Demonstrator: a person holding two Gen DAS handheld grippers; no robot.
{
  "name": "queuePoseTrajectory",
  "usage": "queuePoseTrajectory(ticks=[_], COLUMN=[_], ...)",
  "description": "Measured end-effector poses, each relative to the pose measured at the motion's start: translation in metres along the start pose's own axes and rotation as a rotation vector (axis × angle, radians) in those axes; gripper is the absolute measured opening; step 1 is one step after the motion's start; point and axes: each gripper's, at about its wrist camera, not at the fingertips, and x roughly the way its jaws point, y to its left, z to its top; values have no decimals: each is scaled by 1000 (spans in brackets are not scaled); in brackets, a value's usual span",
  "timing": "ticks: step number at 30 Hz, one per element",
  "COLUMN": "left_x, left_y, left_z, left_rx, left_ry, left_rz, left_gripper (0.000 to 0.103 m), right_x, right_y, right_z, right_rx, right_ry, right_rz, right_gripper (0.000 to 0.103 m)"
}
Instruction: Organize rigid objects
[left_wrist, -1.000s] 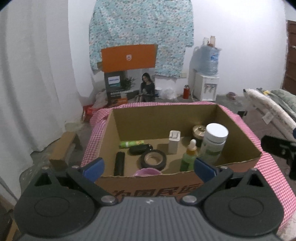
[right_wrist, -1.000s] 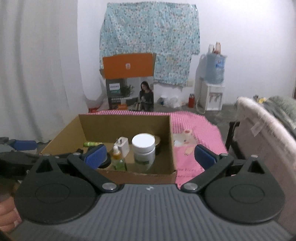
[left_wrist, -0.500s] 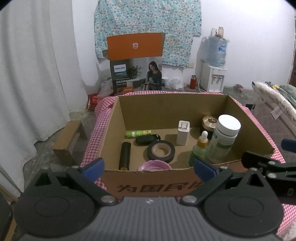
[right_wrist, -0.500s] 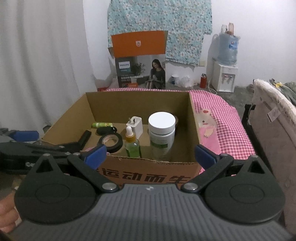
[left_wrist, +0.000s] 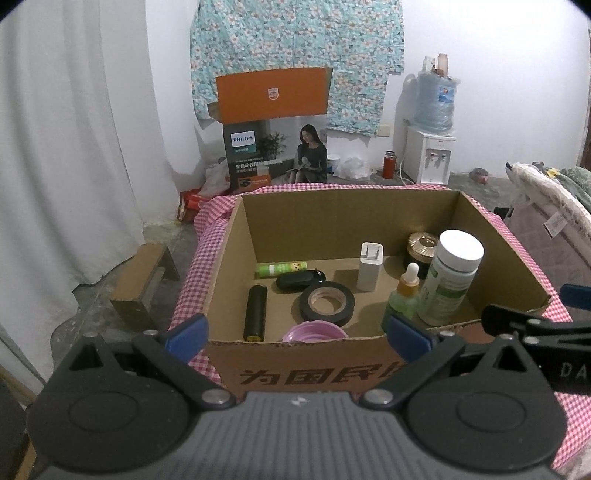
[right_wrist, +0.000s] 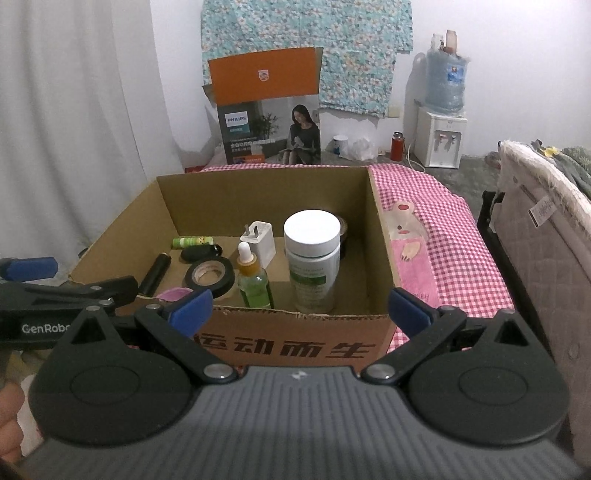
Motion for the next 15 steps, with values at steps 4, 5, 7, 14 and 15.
queuePoseTrajectory(ticks=[4, 5, 7, 14, 15], left_x=[-3, -3, -4, -7, -7], left_y=[0, 0, 1, 4, 5], left_z=[0, 0, -1, -2, -2], left_rx=[6, 7, 8, 7, 7], left_ry=[-6, -7, -7, -10, -10], left_rz=[8, 9, 11, 12, 12], left_gripper=[103, 103, 103, 103, 103], right_x=[-1, -1, -1, -4, -4], right_y=[0, 1, 1, 5, 5], right_z=[0, 0, 0, -1, -1], right_rx=[-2, -4, -4, -5, -6], right_ry=[-1, -2, -1, 3, 3], right_rz=[0, -1, 0, 6, 5], right_gripper=[102, 102, 102, 102, 102])
